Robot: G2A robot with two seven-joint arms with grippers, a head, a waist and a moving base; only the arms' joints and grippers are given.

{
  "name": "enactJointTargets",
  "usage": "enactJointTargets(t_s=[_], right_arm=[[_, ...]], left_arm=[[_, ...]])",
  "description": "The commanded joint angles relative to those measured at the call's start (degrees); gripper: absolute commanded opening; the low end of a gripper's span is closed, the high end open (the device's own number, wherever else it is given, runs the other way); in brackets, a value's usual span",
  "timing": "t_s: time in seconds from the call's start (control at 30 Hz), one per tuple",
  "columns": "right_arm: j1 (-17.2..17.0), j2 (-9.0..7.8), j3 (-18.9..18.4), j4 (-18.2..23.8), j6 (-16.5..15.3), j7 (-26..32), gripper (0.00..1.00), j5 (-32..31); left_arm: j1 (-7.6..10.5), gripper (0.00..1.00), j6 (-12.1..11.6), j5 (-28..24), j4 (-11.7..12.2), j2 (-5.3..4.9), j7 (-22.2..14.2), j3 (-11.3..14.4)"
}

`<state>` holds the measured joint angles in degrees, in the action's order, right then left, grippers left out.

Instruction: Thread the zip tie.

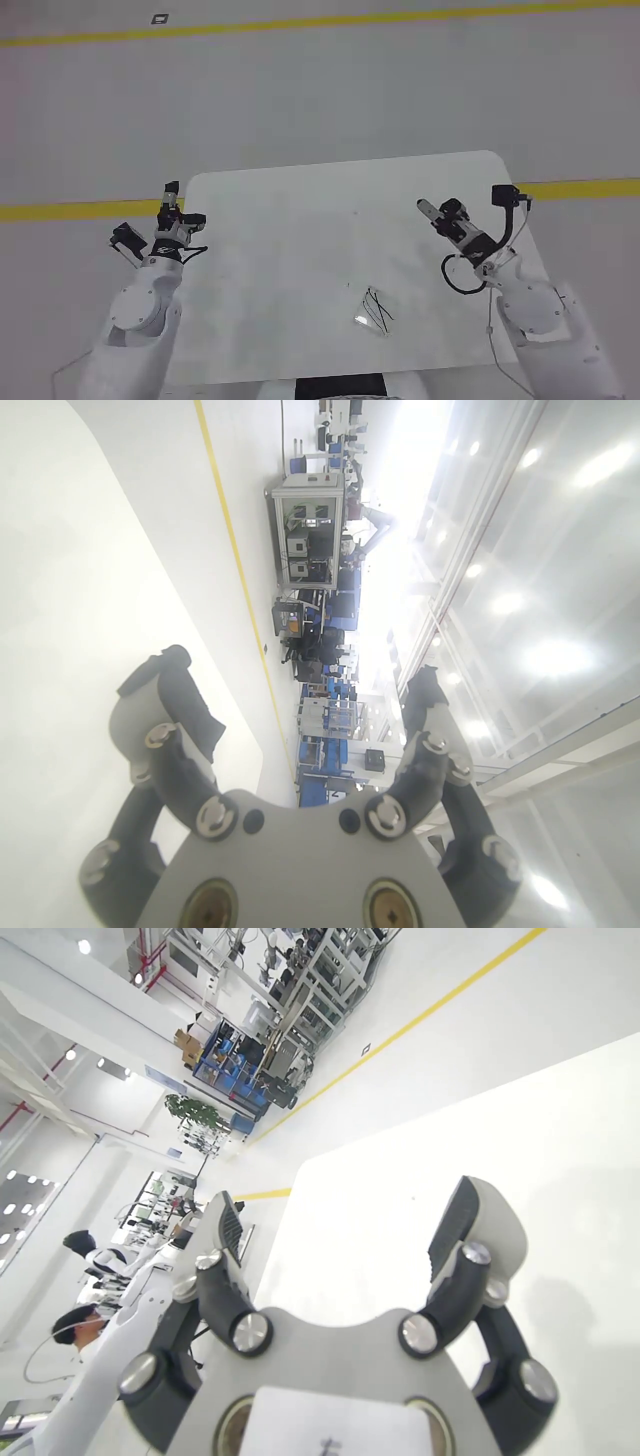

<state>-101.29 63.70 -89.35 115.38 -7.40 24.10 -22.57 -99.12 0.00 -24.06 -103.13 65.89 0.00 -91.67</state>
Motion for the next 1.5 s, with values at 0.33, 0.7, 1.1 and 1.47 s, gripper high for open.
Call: enactJointTargets(t_s=[0.33, 0.7, 1.1, 1.47], right_arm=[[3.9, -1.27, 5.6, 4.6, 0.2, 19.7, 1.00, -19.4], [4.0, -1.52, 7.8, 4.9, -0.1, 23.5, 1.00, -23.7], [5.5, -1.85, 11.5, 8.5, -1.6, 29.4, 1.00, -32.5], [8.4, -1.89, 22.7, 8.8, -4.8, 42.1, 1.00, -43.2]], left_arm=[[0.00, 1.00, 0.0, 0.0, 0.0, 0.00, 0.0, 0.0], [0.00, 1.00, 0.0, 0.0, 0.0, 0.00, 0.0, 0.0], [0.00, 1.00, 0.0, 0.0, 0.0, 0.00, 0.0, 0.0], [0.00, 1.00, 0.0, 0.0, 0.0, 0.00, 0.0, 0.0]])
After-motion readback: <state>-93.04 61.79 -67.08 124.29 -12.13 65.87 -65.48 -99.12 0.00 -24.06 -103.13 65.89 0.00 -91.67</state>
